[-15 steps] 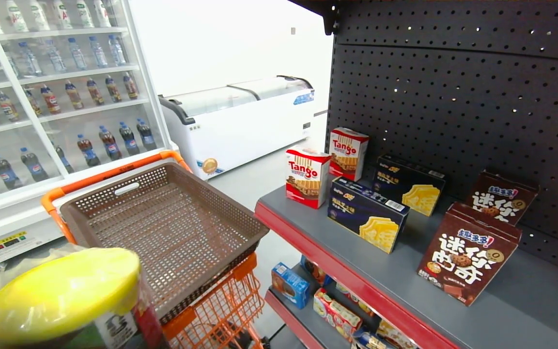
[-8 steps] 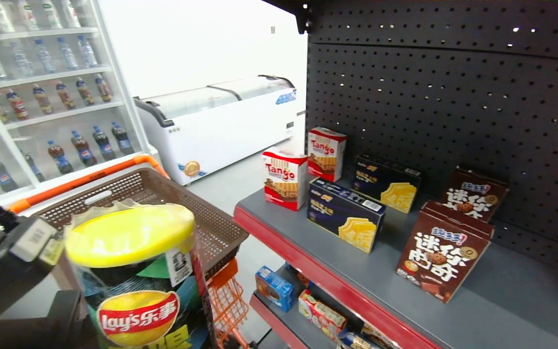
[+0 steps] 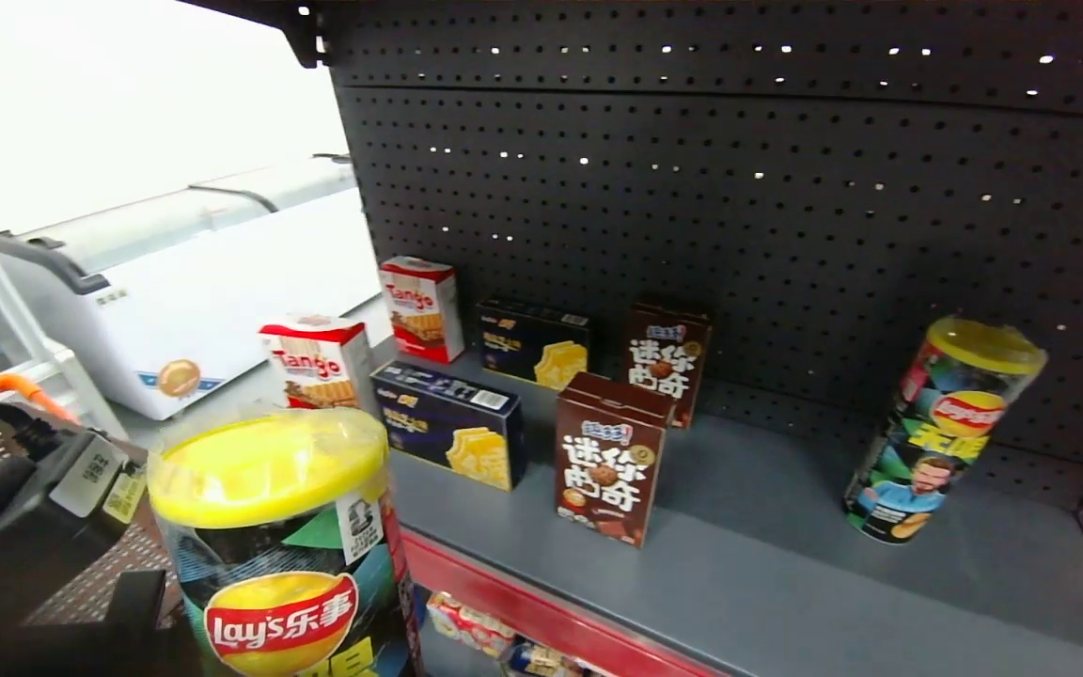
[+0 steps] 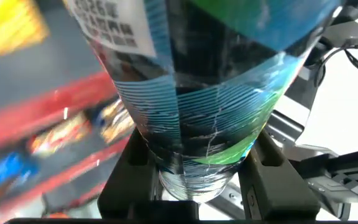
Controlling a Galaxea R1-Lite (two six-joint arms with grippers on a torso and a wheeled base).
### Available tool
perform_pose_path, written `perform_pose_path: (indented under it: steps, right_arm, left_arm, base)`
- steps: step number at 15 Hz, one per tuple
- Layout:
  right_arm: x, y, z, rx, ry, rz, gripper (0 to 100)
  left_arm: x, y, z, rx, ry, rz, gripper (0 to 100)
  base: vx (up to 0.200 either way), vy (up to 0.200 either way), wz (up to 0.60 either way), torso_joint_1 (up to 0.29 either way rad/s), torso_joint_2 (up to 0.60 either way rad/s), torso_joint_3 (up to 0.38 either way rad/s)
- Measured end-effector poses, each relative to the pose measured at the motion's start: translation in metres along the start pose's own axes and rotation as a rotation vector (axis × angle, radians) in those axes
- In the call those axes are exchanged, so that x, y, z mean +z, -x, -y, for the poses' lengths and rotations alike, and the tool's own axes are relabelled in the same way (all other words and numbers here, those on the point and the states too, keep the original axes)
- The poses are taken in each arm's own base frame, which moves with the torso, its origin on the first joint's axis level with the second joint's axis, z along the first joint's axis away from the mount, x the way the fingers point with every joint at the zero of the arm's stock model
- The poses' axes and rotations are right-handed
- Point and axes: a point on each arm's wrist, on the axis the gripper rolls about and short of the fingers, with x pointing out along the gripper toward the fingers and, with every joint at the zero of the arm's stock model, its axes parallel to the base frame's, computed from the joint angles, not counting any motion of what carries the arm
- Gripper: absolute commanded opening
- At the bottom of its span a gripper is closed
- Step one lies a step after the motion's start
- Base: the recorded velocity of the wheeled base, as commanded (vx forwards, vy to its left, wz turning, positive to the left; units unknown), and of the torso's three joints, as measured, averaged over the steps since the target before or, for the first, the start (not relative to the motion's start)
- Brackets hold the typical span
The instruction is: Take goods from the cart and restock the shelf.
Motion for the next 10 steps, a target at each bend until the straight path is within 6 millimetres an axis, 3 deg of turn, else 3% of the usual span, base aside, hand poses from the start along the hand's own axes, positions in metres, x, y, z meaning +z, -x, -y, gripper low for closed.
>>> perform_pose_path:
  steps: [6, 10]
  right_arm:
    - [0.0000, 0.0000, 0.0000, 0.000, 0.000, 0.000, 100]
    - [0.0000, 0.0000, 0.0000, 0.001, 0.000, 0.000, 100]
  left_arm:
    - [-0.0033, 0.0000, 0.0000, 0.000, 0.004, -0.009, 0]
    - [-0.0089, 0.0023, 0.0008, 0.001, 0.008, -0.013, 0]
  base:
    - [0.000, 0.000, -0.60, 0.002, 0.00, 0.002]
    - [0.000, 0.000, 0.00, 0.000, 0.00, 0.000]
